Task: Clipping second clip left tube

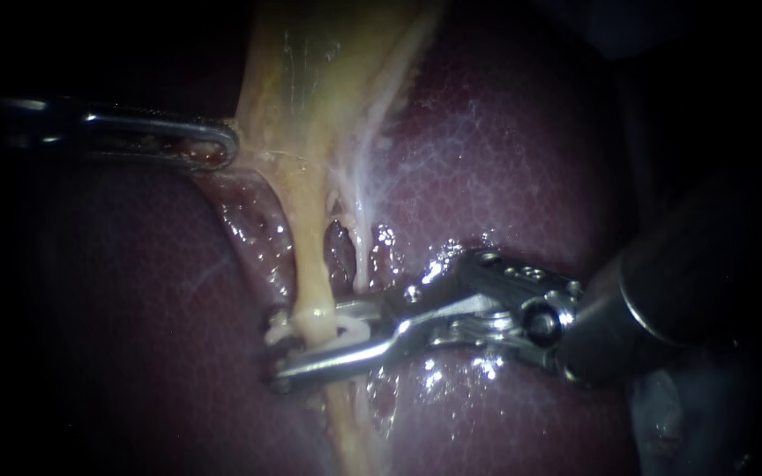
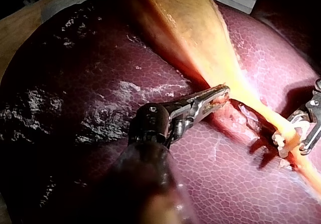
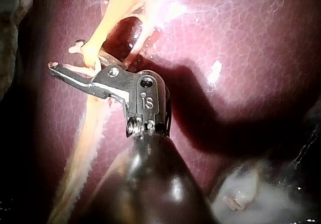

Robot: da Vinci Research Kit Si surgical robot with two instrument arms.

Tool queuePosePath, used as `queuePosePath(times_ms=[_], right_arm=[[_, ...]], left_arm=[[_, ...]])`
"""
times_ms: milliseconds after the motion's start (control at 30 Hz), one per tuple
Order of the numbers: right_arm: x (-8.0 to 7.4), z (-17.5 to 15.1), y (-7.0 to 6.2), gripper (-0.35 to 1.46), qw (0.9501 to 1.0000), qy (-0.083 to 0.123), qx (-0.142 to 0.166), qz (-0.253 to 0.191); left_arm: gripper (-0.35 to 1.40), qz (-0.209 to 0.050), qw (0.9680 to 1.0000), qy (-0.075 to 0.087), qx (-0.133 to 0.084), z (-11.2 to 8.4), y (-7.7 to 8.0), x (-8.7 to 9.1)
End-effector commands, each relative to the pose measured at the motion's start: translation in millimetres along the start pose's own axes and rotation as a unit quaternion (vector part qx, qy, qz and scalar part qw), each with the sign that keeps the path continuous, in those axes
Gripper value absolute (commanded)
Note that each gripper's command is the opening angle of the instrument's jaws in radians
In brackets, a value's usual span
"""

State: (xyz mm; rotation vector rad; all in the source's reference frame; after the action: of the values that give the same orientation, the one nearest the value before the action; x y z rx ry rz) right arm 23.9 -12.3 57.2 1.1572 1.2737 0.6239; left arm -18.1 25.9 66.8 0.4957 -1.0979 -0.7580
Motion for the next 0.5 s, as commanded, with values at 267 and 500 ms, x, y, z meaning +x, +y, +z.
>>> queuePosePath(times_ms=[267, 500], right_arm=[[-0.1, -0.1, 0.0, -0.14, 1.0000, -0.004, 0.005, 0.000], [-0.2, -0.3, 0.1, -0.35, 1.0000, -0.006, 0.008, 0.000]], left_arm=[[-0.35, 0.000, 1.0000, 0.000, 0.000, 0.0, 0.0, 0.0], [-0.35, 0.000, 1.0000, 0.000, 0.000, 0.0, 0.0, 0.0]])
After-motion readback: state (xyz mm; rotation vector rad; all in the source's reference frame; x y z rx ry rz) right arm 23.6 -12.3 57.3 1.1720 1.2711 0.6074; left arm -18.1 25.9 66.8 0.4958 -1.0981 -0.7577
